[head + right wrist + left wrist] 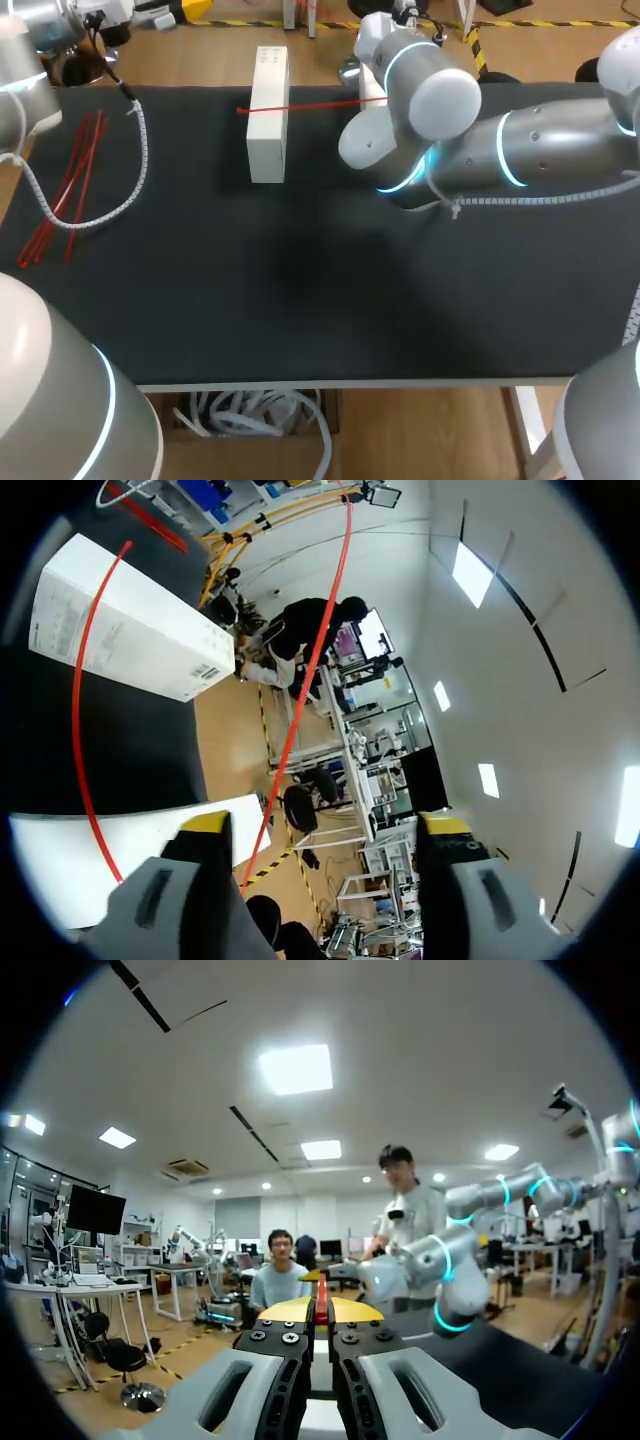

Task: Grab the tape and strap the tape.

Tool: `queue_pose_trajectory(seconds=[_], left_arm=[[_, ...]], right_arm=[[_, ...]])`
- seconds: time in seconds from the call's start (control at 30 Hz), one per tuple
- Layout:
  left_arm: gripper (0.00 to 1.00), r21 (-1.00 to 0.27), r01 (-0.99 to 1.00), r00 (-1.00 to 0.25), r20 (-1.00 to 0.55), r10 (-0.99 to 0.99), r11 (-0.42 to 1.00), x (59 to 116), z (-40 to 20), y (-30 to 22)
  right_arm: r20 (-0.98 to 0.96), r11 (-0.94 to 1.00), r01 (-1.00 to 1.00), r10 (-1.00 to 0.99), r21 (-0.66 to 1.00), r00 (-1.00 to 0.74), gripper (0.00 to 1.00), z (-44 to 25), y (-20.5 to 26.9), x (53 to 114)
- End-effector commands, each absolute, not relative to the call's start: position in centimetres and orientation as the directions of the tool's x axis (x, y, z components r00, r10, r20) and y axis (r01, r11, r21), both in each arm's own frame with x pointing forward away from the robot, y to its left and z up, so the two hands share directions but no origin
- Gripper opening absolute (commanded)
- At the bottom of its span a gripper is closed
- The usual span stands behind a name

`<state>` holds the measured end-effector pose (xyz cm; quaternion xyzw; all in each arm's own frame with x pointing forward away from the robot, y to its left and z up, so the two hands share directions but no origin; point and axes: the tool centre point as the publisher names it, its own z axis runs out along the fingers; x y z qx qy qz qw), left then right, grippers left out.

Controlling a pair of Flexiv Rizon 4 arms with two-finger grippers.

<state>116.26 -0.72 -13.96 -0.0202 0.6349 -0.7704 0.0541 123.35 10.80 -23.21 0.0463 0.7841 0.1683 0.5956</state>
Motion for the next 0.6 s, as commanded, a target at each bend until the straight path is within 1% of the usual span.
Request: queue_pose_trajectory(seconds=[0.03, 0.5, 0.6], left_arm=[[0.0, -0.981, 0.06, -0.992, -0.038, -0.119, -0.184, 115.9, -13.81, -0.86], [0.0, -0.981, 0.06, -0.992, -0.038, -0.119, -0.184, 115.9, -13.81, -0.86], [0.0, -0.981, 0.06, -0.992, -0.038, -0.119, -0.184, 115.9, -13.81, -0.86]], right_arm=[[-0.918, 0.942, -0.118, 0.271, 0.316, -0.289, 0.0, -23.24, 10.96, 123.07], [-0.924, 0.948, -0.122, 0.25, 0.295, -0.29, 0.0, -23.37, 11.02, 122.5], [-0.937, 0.959, -0.111, 0.225, 0.262, -0.268, 0.0, -23.17, 10.95, 122.4]])
